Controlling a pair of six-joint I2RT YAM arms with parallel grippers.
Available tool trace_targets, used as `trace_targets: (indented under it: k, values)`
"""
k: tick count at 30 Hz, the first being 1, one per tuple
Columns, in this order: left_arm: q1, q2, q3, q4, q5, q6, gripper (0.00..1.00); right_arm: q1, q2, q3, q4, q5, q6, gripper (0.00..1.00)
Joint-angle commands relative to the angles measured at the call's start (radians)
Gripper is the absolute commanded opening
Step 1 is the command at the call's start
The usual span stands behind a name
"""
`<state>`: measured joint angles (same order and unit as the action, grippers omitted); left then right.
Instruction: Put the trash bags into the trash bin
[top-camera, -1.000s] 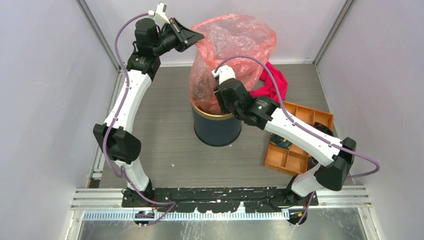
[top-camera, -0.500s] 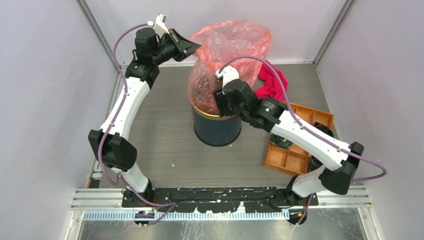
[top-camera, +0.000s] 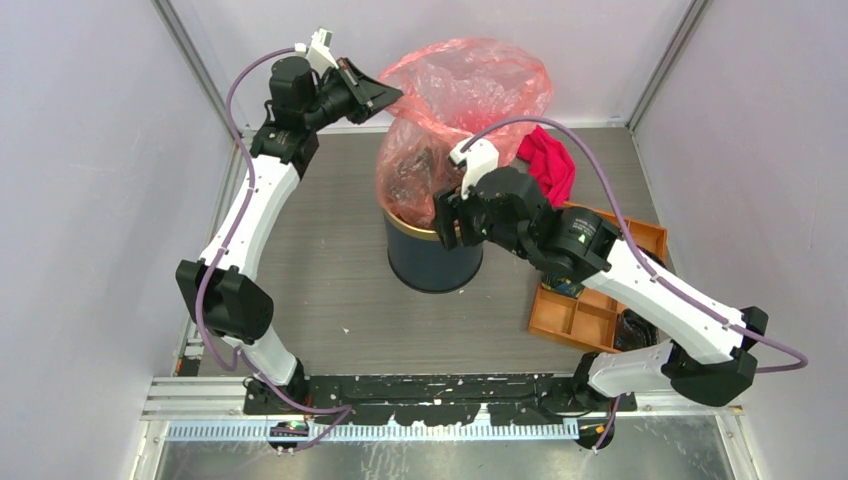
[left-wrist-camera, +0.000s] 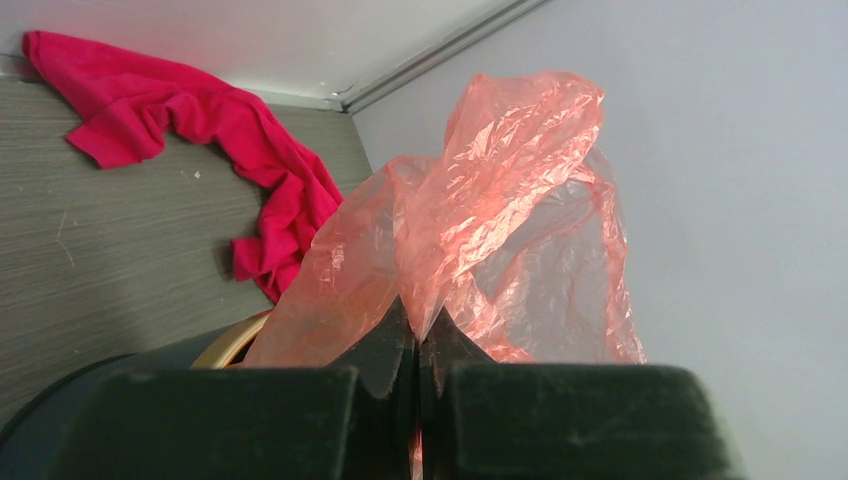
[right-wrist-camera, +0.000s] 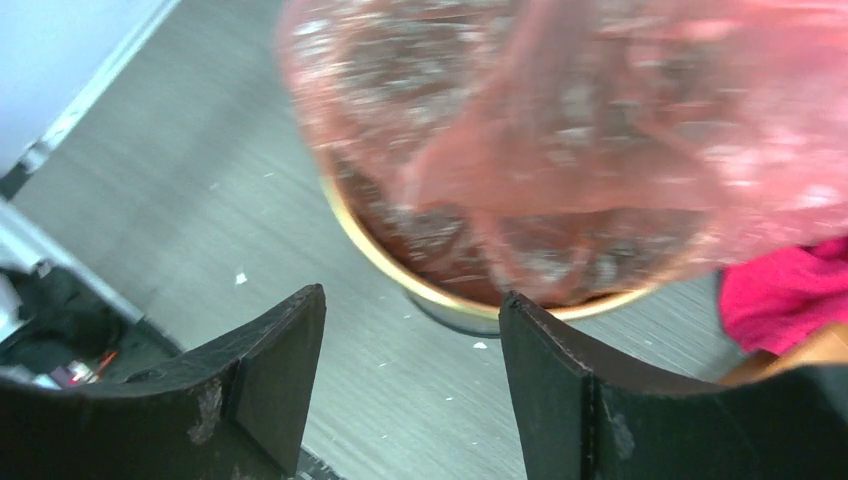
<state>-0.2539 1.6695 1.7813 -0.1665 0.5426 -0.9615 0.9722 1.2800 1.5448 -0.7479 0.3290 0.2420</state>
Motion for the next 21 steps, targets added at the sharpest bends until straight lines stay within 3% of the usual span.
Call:
trace_targets:
  k: [1, 7, 11, 14, 21]
  values:
    - [0.004, -0.011, 0.038, 0.061, 0.023, 0.007, 0.01, 0.123, -0.021, 0.073, 0.004, -0.045, -0.028, 0.68]
    - [-0.001, -0.012, 0.044, 0.061, 0.037, 0.001, 0.01, 0.227, 0.111, 0.183, 0.047, 0.060, -0.118, 0.64]
    - [-0.005, -0.022, 0.044, 0.060, 0.041, 0.000, 0.00, 0.227, 0.241, 0.266, 0.119, 0.138, -0.173, 0.41]
    - [-0.005, -0.024, 0.056, 0.040, 0.041, 0.011, 0.01, 0.227, 0.345, 0.328, 0.160, 0.188, -0.213, 0.31]
    - [-0.005, -0.028, 0.065, 0.020, 0.050, 0.026, 0.01, 0.192, 0.426, 0.346, 0.231, 0.352, -0.249, 0.24]
